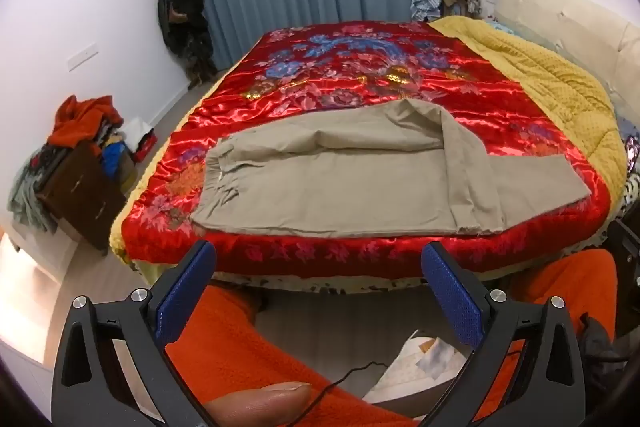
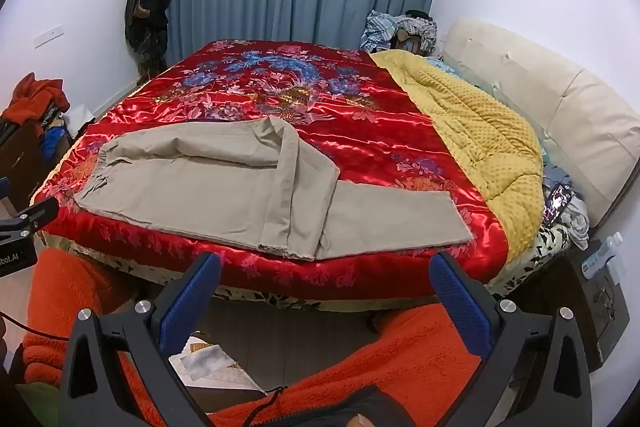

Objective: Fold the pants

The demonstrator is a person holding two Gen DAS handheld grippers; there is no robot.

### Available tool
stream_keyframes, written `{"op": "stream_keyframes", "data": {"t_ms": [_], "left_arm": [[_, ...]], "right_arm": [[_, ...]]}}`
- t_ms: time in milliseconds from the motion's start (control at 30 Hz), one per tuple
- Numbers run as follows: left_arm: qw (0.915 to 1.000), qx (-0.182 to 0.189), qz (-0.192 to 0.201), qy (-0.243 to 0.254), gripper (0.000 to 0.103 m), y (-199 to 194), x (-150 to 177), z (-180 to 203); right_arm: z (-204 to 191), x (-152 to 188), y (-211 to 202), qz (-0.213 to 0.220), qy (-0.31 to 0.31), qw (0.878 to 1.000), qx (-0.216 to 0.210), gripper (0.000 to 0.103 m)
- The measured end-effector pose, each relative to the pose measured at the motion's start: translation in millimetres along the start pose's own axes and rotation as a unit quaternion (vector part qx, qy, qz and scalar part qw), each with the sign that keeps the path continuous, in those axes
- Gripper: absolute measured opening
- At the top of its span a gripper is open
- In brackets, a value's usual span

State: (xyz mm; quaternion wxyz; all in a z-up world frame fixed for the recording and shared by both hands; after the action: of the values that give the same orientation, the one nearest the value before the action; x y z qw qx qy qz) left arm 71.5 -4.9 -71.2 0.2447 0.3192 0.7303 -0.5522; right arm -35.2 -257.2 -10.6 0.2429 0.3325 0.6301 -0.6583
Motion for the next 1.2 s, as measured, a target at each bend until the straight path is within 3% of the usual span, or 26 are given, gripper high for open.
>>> {"op": "stream_keyframes", "data": {"t_ms": [1200], "left_arm": [[1.0, 0.002, -0.003, 0.002, 0.102, -2.4, 3.9, 1.6]], "right_arm": [[-4.8, 4.1, 7.0, -0.006, -0.008, 1.0, -0.003, 0.103]]}}
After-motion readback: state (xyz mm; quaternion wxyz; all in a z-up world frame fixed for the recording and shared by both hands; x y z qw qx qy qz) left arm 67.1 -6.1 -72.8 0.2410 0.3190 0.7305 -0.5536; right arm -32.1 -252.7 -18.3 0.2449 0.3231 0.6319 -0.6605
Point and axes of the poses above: each gripper's, at about its wrist camera, not at the fingertips, and y roughly the way its jaws point, z to its right, x to its underside, the point moved 10 cm from there along y, roughly the way its jaws point, and after that the axes turned 11 degrees about -x, right-handed, at the moved point
